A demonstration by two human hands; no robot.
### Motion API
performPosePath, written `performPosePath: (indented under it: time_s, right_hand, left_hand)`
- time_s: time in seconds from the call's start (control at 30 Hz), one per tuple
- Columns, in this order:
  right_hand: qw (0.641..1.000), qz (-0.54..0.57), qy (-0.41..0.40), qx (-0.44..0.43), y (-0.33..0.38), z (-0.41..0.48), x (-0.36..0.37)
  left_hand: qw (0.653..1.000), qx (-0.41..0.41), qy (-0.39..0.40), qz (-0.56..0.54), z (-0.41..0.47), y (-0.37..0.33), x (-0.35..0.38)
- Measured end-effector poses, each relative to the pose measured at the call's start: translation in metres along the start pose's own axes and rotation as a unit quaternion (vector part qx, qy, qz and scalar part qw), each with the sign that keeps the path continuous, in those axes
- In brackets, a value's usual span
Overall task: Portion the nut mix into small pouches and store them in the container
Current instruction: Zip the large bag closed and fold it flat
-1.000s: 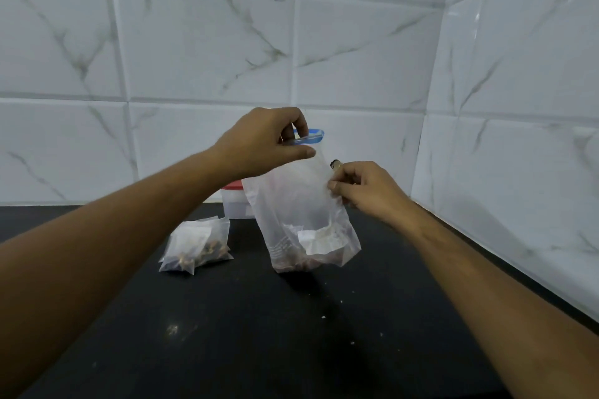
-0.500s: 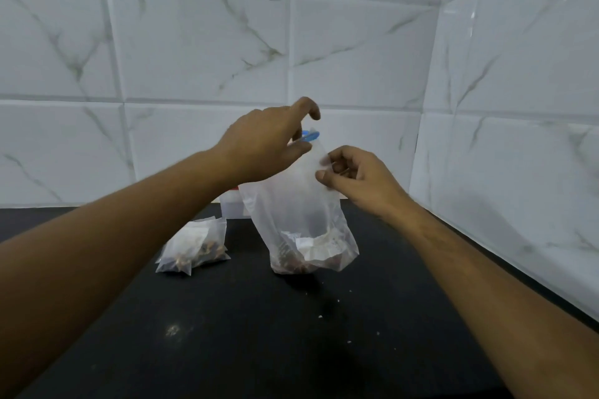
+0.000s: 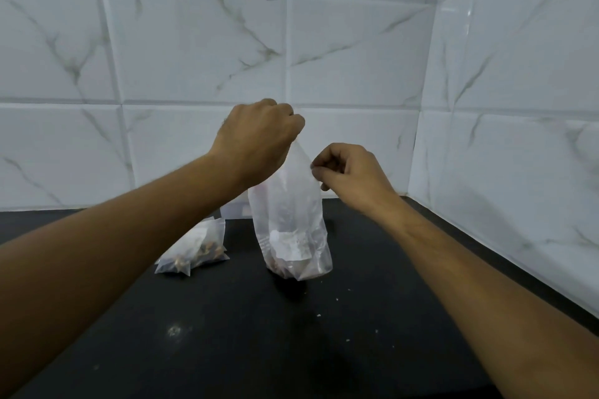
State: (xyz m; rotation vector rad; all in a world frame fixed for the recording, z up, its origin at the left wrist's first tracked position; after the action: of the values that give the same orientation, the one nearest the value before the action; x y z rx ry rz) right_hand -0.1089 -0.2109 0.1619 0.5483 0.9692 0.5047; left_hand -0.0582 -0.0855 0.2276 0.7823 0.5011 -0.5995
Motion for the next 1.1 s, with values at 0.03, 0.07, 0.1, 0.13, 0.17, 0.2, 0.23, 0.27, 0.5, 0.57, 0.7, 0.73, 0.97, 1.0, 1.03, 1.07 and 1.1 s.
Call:
performPosePath:
  time_s: [0.03, 0.07, 0.1, 0.13, 0.17, 0.2, 0.23, 0.27, 0.5, 0.57, 0.7, 0.73, 0.97, 1.0, 1.03, 1.07, 1.1]
  right_hand:
    - [1.000, -0.002, -0.001, 0.005, 0.000, 0.000, 0.001]
    - [1.000, -0.001, -0.004, 0.009, 0.000, 0.000, 0.001]
    - [1.000, 0.002, -0.008, 0.012, -0.001, 0.001, 0.001]
    - [1.000, 0.008, -0.012, 0.015, -0.001, 0.000, 0.001]
    - [1.000, 0.015, -0.015, 0.017, -0.001, 0.000, 0.001]
    - [0.999, 0.021, -0.017, 0.020, -0.002, 0.000, 0.001]
    - [0.999, 0.023, -0.017, 0.021, -0.001, 0.001, 0.002]
    - [0.999, 0.020, -0.017, 0.024, -0.001, 0.001, 0.003]
    - [0.999, -0.001, -0.030, 0.020, -0.005, 0.000, 0.004]
    - [0.999, -0.028, -0.032, 0.009, -0.003, 0.000, 0.004]
    - [0.998, -0.063, -0.024, -0.005, -0.004, -0.002, 0.007]
    - [0.998, -0.069, -0.015, -0.002, -0.007, -0.003, 0.009]
    - [0.995, -0.081, 0.051, 0.012, -0.014, -0.007, 0.016]
    - [0.995, -0.083, 0.055, 0.013, -0.013, -0.006, 0.016]
    - [0.994, -0.089, 0.057, 0.015, -0.013, -0.006, 0.014]
    - [0.994, -0.094, 0.054, 0.018, -0.013, -0.006, 0.012]
    - [0.995, -0.090, 0.045, 0.022, -0.013, -0.006, 0.009]
  left_hand:
    - [1.000, -0.004, 0.001, -0.007, 0.000, 0.000, -0.001]
    - [1.000, -0.008, 0.000, -0.017, -0.001, 0.001, -0.001]
    - [1.000, -0.013, -0.002, -0.026, -0.002, 0.002, -0.002]
    - [0.999, -0.018, -0.006, -0.040, -0.003, 0.003, -0.003]
    - [0.998, -0.023, -0.010, -0.060, -0.004, 0.005, -0.003]
    - [0.996, -0.028, -0.014, -0.082, -0.005, 0.006, -0.004]
    - [0.994, -0.032, -0.021, -0.106, -0.006, 0.007, -0.005]
    - [0.991, -0.037, -0.028, -0.128, -0.008, 0.007, -0.006]
    - [0.990, -0.061, -0.008, -0.126, -0.011, 0.011, 0.001]
    - [0.990, -0.069, 0.006, -0.123, -0.010, 0.013, 0.005]
    - [0.966, -0.120, 0.082, -0.213, -0.010, 0.026, 0.023]
    - [0.945, -0.140, 0.122, -0.270, -0.010, 0.031, 0.031]
    - [0.695, -0.199, 0.236, -0.650, -0.017, 0.034, 0.059]
    - [0.699, -0.188, 0.223, -0.653, -0.016, 0.034, 0.057]
    - [0.705, -0.178, 0.206, -0.654, -0.015, 0.035, 0.054]
    - [0.713, -0.164, 0.190, -0.654, -0.014, 0.034, 0.049]
    - [0.723, -0.147, 0.177, -0.652, -0.013, 0.033, 0.044]
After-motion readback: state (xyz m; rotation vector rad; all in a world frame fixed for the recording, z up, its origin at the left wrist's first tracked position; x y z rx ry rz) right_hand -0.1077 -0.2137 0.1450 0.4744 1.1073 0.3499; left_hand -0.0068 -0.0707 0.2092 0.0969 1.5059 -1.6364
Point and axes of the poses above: each hand's wrist, its own z-axis towards the middle knuckle, its own x-axis out of the palm, y = z × x, the point moved 9 cm from there along z, towards the middle knuckle, and after that the axes turned 14 degrees about y, right-handed, at the moved point
